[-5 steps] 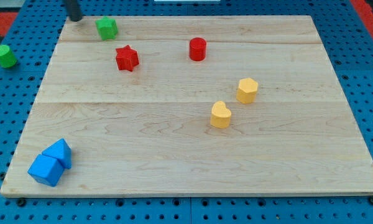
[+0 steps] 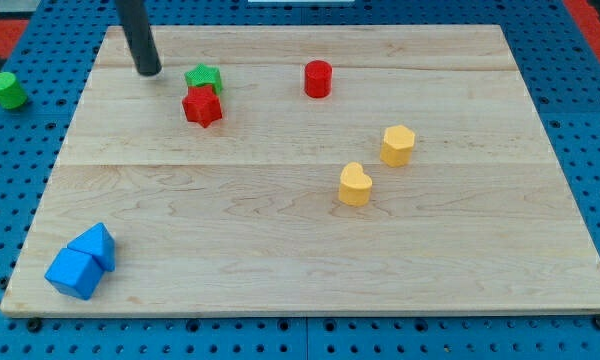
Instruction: Separate green star from red star
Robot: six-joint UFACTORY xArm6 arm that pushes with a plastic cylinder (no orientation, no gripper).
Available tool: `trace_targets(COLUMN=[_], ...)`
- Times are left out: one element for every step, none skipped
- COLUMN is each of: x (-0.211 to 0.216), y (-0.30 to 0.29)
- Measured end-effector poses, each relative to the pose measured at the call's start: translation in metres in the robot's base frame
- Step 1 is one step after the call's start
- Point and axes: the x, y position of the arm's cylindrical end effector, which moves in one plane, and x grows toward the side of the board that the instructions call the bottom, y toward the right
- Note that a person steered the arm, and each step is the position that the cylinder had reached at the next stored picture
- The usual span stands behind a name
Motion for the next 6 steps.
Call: trace_targets(x=[0.014,0.013,0.012,0.014,0.015,0.035], y=[0.031,0.073,0.088,0.105,0.085,0.056])
